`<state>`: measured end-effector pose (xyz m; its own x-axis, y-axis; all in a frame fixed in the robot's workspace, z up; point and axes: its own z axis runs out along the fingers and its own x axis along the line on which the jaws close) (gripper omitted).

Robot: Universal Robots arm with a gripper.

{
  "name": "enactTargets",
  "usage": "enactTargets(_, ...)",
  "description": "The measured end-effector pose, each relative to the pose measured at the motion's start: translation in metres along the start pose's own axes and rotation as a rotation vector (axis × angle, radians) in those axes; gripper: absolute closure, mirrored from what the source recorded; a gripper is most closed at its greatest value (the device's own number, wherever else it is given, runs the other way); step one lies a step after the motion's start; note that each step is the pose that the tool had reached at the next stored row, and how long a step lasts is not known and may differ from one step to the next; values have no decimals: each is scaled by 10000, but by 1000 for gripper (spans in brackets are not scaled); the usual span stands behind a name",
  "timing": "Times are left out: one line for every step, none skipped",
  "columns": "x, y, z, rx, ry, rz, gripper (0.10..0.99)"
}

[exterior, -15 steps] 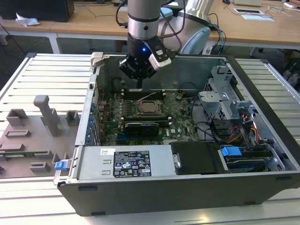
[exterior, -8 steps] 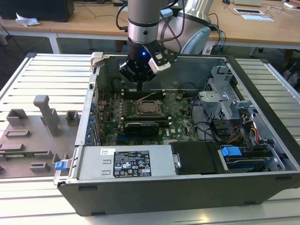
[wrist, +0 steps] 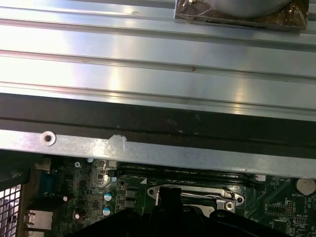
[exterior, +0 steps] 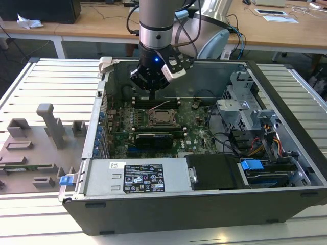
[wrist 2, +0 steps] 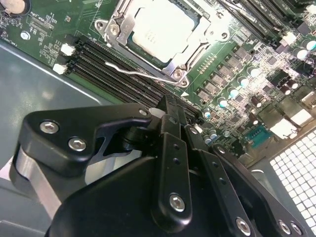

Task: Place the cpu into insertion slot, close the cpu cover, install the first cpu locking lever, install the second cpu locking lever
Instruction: 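Install the first cpu locking lever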

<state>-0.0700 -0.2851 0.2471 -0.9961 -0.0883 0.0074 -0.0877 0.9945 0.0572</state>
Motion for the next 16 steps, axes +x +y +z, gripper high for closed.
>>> enactTargets(1,-1,0,-15,-1,-1,980)
enactTargets(2,-4,1,-45,-4,-3,980)
enactTargets(5,-11,1,-96,-8,-2,980)
enactTargets(8,-25,3,-158,-14,-2,980)
enactTargets(10,-36,4,-196,-17,-2,980)
enactTargets(11,-49,6,-254,-22,-3,980)
enactTargets(12,-63,9,-351,-31,-4,980)
enactTargets(13,-76,11,-428,-38,-4,980)
enactTargets(16,-105,14,-559,-50,-6,980)
enactTargets(19,-138,16,-729,-64,-7,980)
enactTargets(19,-149,19,-762,-68,-9,980)
enactTargets(20,-149,19,-761,-67,-8,980)
enactTargets(20,-149,19,-761,-66,-8,980)
enactTargets(20,-150,20,-760,-67,-8,980)
enactTargets(20,-150,20,-760,-66,-8,980)
enactTargets(20,-150,20,-760,-66,-8,980)
